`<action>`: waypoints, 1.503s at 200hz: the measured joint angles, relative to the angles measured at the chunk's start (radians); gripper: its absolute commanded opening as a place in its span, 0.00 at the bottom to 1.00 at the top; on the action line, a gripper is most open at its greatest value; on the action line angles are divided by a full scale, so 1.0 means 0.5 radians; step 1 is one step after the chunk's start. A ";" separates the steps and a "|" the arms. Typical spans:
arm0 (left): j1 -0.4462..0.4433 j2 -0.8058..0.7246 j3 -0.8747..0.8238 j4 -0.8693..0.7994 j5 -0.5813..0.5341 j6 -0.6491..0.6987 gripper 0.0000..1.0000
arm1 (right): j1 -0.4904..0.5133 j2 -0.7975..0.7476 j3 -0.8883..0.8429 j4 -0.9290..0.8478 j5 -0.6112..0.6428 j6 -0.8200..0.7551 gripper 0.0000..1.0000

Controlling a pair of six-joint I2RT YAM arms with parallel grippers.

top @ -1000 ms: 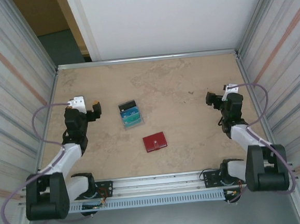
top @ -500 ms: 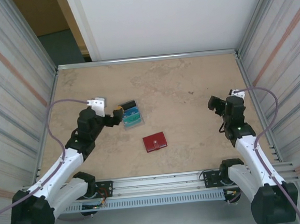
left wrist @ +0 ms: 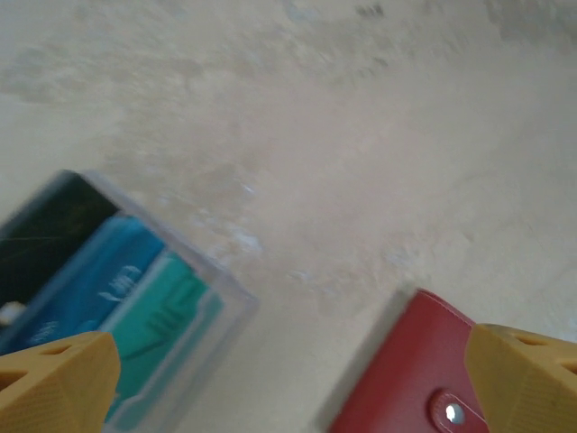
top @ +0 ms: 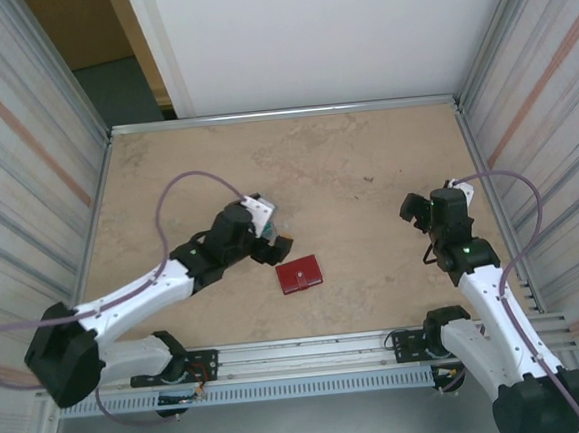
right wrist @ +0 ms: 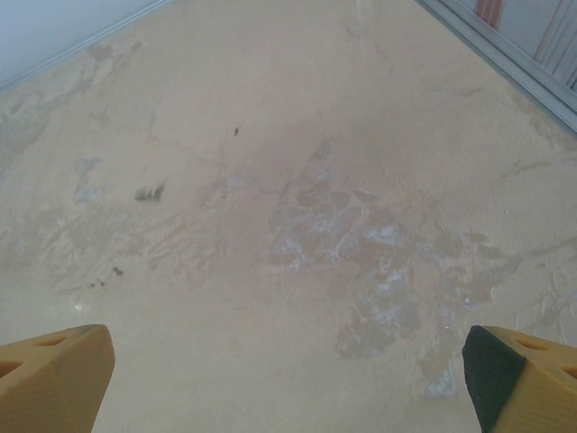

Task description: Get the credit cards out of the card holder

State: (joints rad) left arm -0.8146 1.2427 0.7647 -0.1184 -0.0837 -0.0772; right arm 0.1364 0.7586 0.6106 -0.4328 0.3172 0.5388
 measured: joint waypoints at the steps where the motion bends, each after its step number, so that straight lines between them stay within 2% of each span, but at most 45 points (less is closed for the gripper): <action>1: -0.003 0.008 0.005 -0.007 0.003 0.001 0.99 | 0.001 0.000 0.002 -0.002 0.001 0.002 0.99; 54: -0.179 0.509 0.414 -0.465 0.059 0.278 0.99 | 0.015 0.004 0.050 -0.149 0.060 0.060 0.99; 110: -0.236 0.789 0.552 -0.771 0.119 0.465 0.99 | 0.015 0.015 0.063 -0.188 0.098 0.063 0.99; 180: -0.264 1.003 0.694 -0.890 0.169 0.593 0.99 | 0.015 0.056 0.063 -0.201 0.108 0.075 0.99; 258: -0.264 1.110 0.745 -0.959 0.187 0.676 0.98 | 0.016 0.094 0.066 -0.217 0.146 0.076 0.99; 300: -0.272 1.126 0.745 -0.951 0.183 0.683 0.90 | 0.016 0.094 0.066 -0.236 0.153 0.080 0.99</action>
State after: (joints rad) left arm -0.9504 1.8057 1.1374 -0.5938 0.0078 0.2642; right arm 0.1444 0.8055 0.6437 -0.5507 0.3935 0.5789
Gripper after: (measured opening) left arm 0.923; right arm 0.988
